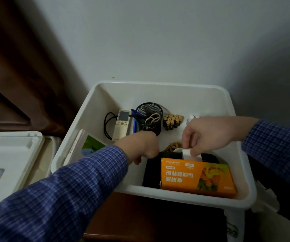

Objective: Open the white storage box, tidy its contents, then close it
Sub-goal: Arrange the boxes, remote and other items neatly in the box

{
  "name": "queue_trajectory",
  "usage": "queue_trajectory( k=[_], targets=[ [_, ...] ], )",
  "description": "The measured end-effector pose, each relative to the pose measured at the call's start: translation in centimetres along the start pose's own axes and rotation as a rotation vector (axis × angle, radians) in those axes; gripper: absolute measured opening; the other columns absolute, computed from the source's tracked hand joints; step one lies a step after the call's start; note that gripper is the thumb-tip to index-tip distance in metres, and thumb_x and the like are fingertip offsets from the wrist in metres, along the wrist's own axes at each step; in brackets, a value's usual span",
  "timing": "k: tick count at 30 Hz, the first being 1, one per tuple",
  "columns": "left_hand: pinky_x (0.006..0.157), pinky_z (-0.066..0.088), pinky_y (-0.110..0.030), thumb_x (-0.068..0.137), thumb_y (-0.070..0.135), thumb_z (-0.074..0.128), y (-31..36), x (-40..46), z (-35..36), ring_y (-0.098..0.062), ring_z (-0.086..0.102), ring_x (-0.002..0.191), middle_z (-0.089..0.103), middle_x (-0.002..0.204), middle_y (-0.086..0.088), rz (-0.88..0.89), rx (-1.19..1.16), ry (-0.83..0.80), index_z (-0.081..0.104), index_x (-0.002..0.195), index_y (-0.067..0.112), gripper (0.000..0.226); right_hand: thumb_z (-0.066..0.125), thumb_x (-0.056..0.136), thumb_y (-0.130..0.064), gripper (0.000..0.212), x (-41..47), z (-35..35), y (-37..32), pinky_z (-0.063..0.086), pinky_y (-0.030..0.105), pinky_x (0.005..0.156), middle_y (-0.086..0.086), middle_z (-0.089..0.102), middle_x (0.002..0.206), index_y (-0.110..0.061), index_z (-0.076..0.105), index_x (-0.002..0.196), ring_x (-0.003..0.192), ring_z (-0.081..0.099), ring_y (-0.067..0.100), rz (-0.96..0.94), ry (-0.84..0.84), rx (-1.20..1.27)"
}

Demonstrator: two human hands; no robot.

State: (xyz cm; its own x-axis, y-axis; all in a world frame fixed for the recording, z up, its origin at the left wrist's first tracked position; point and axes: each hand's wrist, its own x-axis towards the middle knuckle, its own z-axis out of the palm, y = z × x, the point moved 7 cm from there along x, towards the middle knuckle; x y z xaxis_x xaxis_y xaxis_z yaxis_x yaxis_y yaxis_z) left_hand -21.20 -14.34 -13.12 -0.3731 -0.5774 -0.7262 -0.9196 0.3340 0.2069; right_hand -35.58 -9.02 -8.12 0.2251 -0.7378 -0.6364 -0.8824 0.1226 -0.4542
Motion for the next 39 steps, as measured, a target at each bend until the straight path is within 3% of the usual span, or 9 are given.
queue_trajectory(
  k=[4, 7, 18, 22, 27, 30, 32, 35, 39],
  targets=[
    [0.061, 0.063, -0.034, 0.101, 0.026, 0.055, -1.0, 1.8, 0.7, -0.026, 0.073, 0.069, 0.068, 0.089, -0.02, -0.069, -0.208, -0.075, 0.058, 0.102, -0.002, 0.028, 0.069, 0.091, -0.02, 0.018, 0.1, -0.2, 0.7, 0.052, 0.016, 0.084, -0.016, 0.071, 0.096, -0.028, 0.069, 0.106, 0.092, 0.066, -0.002, 0.028, 0.005, 0.042],
    [0.05, 0.06, -0.03, 0.097, 0.038, 0.062, -1.4, 2.6, 1.0, -0.024, 0.072, 0.068, 0.068, 0.088, -0.018, -0.109, -0.236, -0.069, 0.055, 0.09, 0.006, 0.034, 0.06, 0.097, -0.017, 0.02, 0.6, -0.8, 1.2, 0.046, 0.01, 0.071, 0.001, 0.073, 0.1, -0.011, 0.069, 0.113, 0.087, 0.068, 0.009, 0.05, 0.075, 0.08],
    [0.053, 0.06, -0.027, 0.098, 0.019, 0.061, -1.5, 2.8, 1.3, -0.019, 0.072, 0.064, 0.071, 0.08, -0.011, -0.122, -0.273, -0.134, 0.061, 0.087, 0.007, 0.016, 0.053, 0.099, -0.017, 0.016, 0.5, -1.6, 1.4, 0.047, 0.016, 0.069, -0.008, 0.074, 0.099, -0.028, 0.063, 0.104, 0.087, 0.071, 0.003, 0.064, 0.174, 0.223],
    [0.069, 0.063, -0.034, 0.097, 0.015, 0.061, -0.9, 1.4, -0.1, -0.028, 0.073, 0.08, 0.069, 0.093, -0.017, -0.081, -0.18, -0.081, 0.059, 0.1, 0.002, 0.014, 0.054, 0.098, -0.016, 0.016, 0.4, -1.9, 1.3, 0.046, 0.015, 0.067, -0.007, 0.075, 0.096, -0.024, 0.066, 0.106, 0.084, 0.072, 0.003, 0.05, 0.214, 0.229],
    [0.059, 0.053, -0.028, 0.095, 0.016, 0.056, 1.5, -0.5, -3.3, -0.021, 0.062, 0.071, 0.059, 0.08, -0.006, 0.091, 0.096, 0.166, 0.065, 0.111, 0.002, 0.022, 0.056, 0.098, -0.014, 0.016, 0.2, -2.6, 1.1, 0.047, 0.015, 0.068, -0.007, 0.075, 0.092, -0.021, 0.068, 0.106, 0.082, 0.072, 0.004, 0.034, 0.269, 0.236],
    [0.077, 0.057, -0.036, 0.089, 0.014, 0.061, 3.4, -1.0, -3.9, -0.023, 0.062, 0.085, 0.064, 0.096, -0.006, 0.173, 0.126, 0.291, 0.065, 0.116, 0.01, 0.028, 0.055, 0.097, -0.01, 0.019, -0.1, -3.3, 0.9, 0.051, 0.019, 0.07, -0.007, 0.075, 0.089, -0.02, 0.068, 0.106, 0.079, 0.071, 0.003, 0.026, 0.304, 0.238],
    [0.079, 0.057, -0.038, 0.087, 0.012, 0.061, 4.6, -0.9, -3.8, -0.024, 0.059, 0.086, 0.063, 0.102, -0.007, 0.199, 0.154, 0.334, 0.064, 0.115, 0.012, 0.028, 0.052, 0.097, -0.006, 0.022, -0.1, -3.7, 0.8, 0.059, 0.034, 0.08, -0.005, 0.075, 0.091, -0.017, 0.069, 0.107, 0.08, 0.071, 0.004, 0.027, 0.321, 0.245],
    [0.071, 0.05, -0.036, 0.088, 0.011, 0.061, 6.1, -0.8, -3.9, -0.023, 0.052, 0.081, 0.054, 0.095, -0.006, 0.244, 0.17, 0.421, 0.062, 0.11, 0.013, 0.022, 0.055, 0.094, -0.001, 0.023, -0.3, -4.4, 0.7, 0.06, 0.045, 0.086, -0.001, 0.076, 0.088, -0.017, 0.07, 0.102, 0.079, 0.073, 0.012, 0.008, 0.342, 0.216],
    [0.063, 0.043, -0.035, 0.087, 0.014, 0.066, 7.1, -1.2, -4.3, -0.023, 0.047, 0.075, 0.038, 0.07, 0.002, 0.273, 0.166, 0.577, 0.049, 0.086, 0.018, 0.018, 0.065, 0.085, -0.005, 0.019, 0.4, -4.6, 0.3, 0.058, 0.035, 0.082, -0.002, 0.074, 0.087, -0.019, 0.071, 0.097, 0.083, 0.07, 0.016, -0.013, 0.35, -0.062]
  ],
)
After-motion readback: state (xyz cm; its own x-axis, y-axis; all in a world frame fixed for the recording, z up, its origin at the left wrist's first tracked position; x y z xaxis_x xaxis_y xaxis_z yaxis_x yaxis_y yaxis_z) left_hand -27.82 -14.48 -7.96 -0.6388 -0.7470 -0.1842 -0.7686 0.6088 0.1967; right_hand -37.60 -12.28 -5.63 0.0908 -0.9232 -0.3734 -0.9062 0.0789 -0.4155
